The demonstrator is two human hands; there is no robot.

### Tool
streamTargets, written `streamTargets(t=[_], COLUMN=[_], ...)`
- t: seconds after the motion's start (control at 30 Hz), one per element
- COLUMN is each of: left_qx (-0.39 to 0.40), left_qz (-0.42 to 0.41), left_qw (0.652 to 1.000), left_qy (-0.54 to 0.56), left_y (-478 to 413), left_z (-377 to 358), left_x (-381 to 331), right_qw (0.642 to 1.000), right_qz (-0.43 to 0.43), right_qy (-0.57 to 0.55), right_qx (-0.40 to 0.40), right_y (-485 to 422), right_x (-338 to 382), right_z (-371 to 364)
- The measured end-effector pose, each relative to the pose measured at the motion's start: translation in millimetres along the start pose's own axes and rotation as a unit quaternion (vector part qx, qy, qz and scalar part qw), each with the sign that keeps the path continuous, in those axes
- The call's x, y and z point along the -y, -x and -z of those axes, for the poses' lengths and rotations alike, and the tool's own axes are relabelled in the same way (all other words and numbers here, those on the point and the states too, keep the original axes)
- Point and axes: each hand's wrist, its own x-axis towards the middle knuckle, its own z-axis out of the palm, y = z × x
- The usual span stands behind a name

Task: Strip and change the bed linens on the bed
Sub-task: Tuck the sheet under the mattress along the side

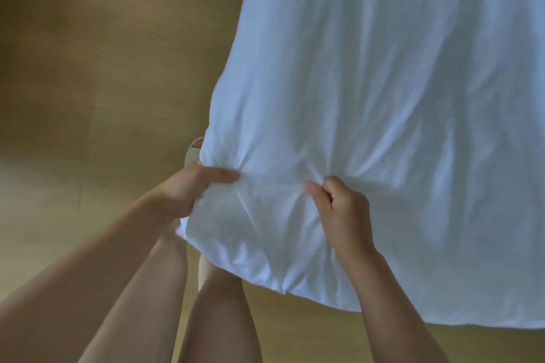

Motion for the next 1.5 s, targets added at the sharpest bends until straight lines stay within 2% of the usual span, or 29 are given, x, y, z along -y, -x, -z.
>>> streamTargets(t=[0.07, 0.1, 0.17, 0.23, 0.33, 0.43, 0.53, 0.6, 0.63, 0.7, 0.8, 0.87, 0.93, 0.97, 1.0, 1.03, 1.1, 1.13, 1.17, 1.2, 1.23, 1.27, 1.33, 1.4, 1.5], left_qx=[-0.163, -0.202, -0.221, -0.181, -0.078, -0.093, -0.084, -0.059, -0.071, -0.152, -0.186, -0.150, -0.036, -0.017, -0.037, -0.089, -0.165, -0.151, -0.092, -0.039, -0.024, -0.053, -0.172, -0.247, -0.274], left_qz=[0.046, 0.040, 0.008, 0.031, 0.091, 0.083, 0.011, -0.024, -0.007, 0.061, 0.064, 0.088, 0.119, 0.106, 0.084, 0.071, 0.041, 0.011, -0.016, -0.019, 0.007, 0.043, 0.081, 0.032, -0.011], left_qw=[0.984, 0.973, 0.955, 0.959, 0.972, 0.969, 0.992, 0.997, 0.994, 0.985, 0.977, 0.979, 0.984, 0.980, 0.974, 0.965, 0.967, 0.977, 0.991, 0.998, 0.999, 0.996, 0.968, 0.922, 0.905], left_qy=[-0.055, -0.107, -0.196, -0.215, -0.201, -0.212, -0.091, 0.049, 0.080, 0.052, -0.083, -0.105, -0.130, -0.166, -0.209, -0.238, -0.187, -0.149, -0.096, -0.039, -0.029, -0.061, -0.164, -0.296, -0.325], left_y=[-32, -51, -84, -105, -92, -71, -30, -1, 4, -10, -41, -61, -63, -62, -62, -58, -38, -25, -11, 3, 10, 8, -22, -50, -64], left_z=[-4, -14, -38, -52, -43, -32, -11, 17, 24, 21, -3, -17, -19, -19, -20, -21, -13, -1, 14, 29, 40, 44, 37, 4, -41], left_x=[12, 18, 24, 31, 59, 79, 87, 98, 102, 105, 117, 126, 148, 158, 165, 168, 170, 176, 179, 180, 178, 175, 168, 162, 171], right_qw=[0.996, 0.993, 0.994, 0.997, 0.999, 0.998, 0.990, 0.991, 0.992, 0.994, 0.992, 0.992, 0.992, 0.991, 0.989, 0.987, 0.982, 0.982, 0.983, 0.984, 0.984, 0.984, 0.981, 0.976, 0.971], right_qz=[-0.034, -0.057, -0.064, -0.054, -0.040, -0.067, -0.124, -0.127, -0.115, -0.095, -0.113, -0.108, -0.091, -0.079, -0.067, -0.058, -0.034, -0.026, -0.025, -0.026, -0.028, -0.032, -0.051, -0.090, -0.151], right_qy=[0.047, 0.057, 0.051, 0.026, 0.005, 0.015, 0.012, 0.013, 0.030, 0.061, 0.063, 0.049, 0.060, 0.080, 0.106, 0.131, 0.160, 0.158, 0.148, 0.138, 0.135, 0.142, 0.171, 0.182, 0.147], right_qx=[0.074, 0.089, 0.067, 0.043, 0.036, -0.009, -0.066, -0.046, -0.030, -0.009, -0.009, -0.036, -0.058, -0.067, -0.073, -0.077, -0.092, -0.103, -0.109, -0.112, -0.109, -0.098, -0.079, -0.074, -0.111], right_y=[-1, -3, -7, -3, 20, 31, 29, 26, 24, 19, 15, 28, 52, 66, 80, 93, 109, 113, 116, 118, 119, 122, 130, 140, 158], right_x=[2, 1, 0, 1, 0, -12, -25, -21, -17, -12, -25, -37, -43, -45, -49, -53, -59, -61, -62, -62, -62, -63, -66, -70, -78], right_z=[-14, -20, -24, -21, -9, 18, 26, 8, -5, -29, -43, -44, -47, -51, -55, -58, -62, -61, -61, -61, -61, -62, -65, -64, -55])
